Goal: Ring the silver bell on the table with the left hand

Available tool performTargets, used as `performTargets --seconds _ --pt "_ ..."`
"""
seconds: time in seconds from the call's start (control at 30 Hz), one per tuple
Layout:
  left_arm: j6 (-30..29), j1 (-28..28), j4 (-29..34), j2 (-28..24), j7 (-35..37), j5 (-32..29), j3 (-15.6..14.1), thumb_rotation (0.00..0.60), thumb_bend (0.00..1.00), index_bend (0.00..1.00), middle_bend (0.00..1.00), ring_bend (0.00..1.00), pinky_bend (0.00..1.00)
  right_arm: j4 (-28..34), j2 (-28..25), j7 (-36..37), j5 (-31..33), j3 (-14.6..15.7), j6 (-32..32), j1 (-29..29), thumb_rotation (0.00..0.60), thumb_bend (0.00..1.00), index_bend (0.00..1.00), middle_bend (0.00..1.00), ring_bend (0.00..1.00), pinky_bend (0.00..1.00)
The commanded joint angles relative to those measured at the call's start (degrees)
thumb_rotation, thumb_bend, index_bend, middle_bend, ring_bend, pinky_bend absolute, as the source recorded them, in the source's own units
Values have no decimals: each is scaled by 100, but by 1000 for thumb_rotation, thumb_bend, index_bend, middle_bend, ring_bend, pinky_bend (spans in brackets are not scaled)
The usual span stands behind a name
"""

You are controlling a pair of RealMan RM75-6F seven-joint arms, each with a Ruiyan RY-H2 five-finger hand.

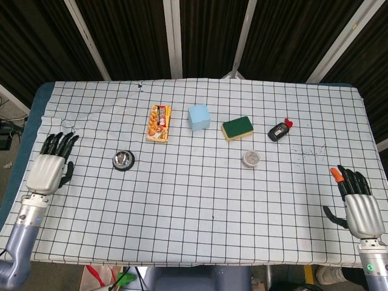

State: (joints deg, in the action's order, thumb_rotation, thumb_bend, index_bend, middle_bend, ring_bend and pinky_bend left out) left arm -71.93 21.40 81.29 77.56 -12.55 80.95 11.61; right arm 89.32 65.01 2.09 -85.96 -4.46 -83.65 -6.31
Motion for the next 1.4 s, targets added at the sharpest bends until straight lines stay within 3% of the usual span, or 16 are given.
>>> performTargets --seconds 0.03,0.3,0.77,1.13,1.4 --pt "327 377 -522 494 -197 -188 128 600 859 40 48 0 10 -3 -9 25 -8 3 -6 4 600 305 77 4 24 0" --pt "1091 923 -1403 1266 -111 -466 61 600 862 40 46 0 10 2 -21 51 -37 11 -27 7 600 305 77 4 24 0" --pt "1443 1355 -2460 2221 -123 -383 -237 600 869 37 30 0 0 -15 -58 172 -48 4 -79 31 600 305 77 4 24 0" --pt "1648 1404 -2794 2478 -234 -422 -440 600 869 37 29 0 0 -27 -84 269 -77 -6 -152 56 600 305 77 3 24 0" --pt "1583 1446 -2690 2397 -412 -398 -448 600 869 37 26 0 0 -18 -90 283 -102 -7 -182 63 600 304 77 4 24 0"
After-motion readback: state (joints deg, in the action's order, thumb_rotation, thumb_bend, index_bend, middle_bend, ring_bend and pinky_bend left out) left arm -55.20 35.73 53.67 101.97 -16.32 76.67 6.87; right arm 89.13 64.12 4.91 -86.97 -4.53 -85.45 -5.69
